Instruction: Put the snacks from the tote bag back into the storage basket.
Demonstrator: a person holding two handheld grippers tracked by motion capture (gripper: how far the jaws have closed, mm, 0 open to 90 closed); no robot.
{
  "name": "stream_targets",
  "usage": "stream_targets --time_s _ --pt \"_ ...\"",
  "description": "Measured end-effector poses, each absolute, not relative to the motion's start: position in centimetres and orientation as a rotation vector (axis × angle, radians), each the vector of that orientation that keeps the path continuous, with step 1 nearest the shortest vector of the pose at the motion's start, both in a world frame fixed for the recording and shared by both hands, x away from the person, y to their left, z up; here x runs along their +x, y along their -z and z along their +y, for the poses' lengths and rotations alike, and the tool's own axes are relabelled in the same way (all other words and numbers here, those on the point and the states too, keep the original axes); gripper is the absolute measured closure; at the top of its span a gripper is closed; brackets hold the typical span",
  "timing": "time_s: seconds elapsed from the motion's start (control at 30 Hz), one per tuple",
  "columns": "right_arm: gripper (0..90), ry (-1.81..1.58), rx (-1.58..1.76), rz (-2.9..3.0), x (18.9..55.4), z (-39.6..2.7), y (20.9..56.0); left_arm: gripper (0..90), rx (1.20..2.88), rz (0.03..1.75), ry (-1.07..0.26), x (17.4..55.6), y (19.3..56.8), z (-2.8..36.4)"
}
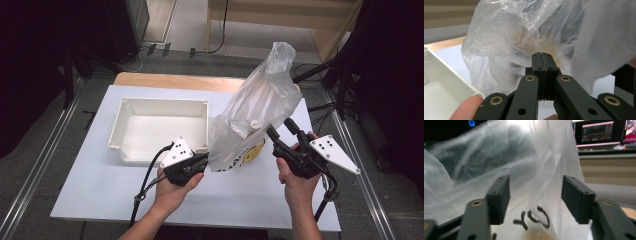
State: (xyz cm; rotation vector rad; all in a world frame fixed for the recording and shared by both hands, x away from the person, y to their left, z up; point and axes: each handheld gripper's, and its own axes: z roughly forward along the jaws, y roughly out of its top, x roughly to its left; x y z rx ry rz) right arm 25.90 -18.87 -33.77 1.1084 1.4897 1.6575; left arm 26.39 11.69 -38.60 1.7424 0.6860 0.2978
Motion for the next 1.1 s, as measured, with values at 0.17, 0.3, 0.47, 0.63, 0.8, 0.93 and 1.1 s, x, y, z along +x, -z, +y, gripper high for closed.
stream_targets --time_s 0.17,0.3,0.47,0.63,0.8,0.93,1.1 --pt "24.0 -1.690 1.095 1.446 24.9 -18.9 32.2 90.0 1.761 0.686 -0.299 26.4 39.0 11.5" --pt "21.5 -1.712 1.103 1.443 24.9 -18.4 31.6 90.0 1.775 0.686 -0.295 26.3 39.3 11.4" --pt "52.2 -1.671 1.120 1.538 26.4 -17.3 32.7 90.0 1.789 0.680 -0.292 26.1 39.7 11.3" --pt "88.8 -1.614 1.164 1.601 27.6 -17.0 34.2 89.7 1.756 0.670 -0.285 25.9 39.6 11.8" --pt "90.0 -1.585 1.196 1.606 28.3 -17.2 35.2 51.1 1.678 0.655 -0.306 25.4 38.7 12.5" --pt "90.0 -1.559 1.220 1.596 28.6 -17.3 35.8 28.4 1.648 0.629 -0.303 24.8 37.8 12.7" --pt "90.0 -1.538 1.238 1.597 28.9 -17.3 36.3 13.5 1.647 0.635 -0.325 24.2 37.1 12.9"
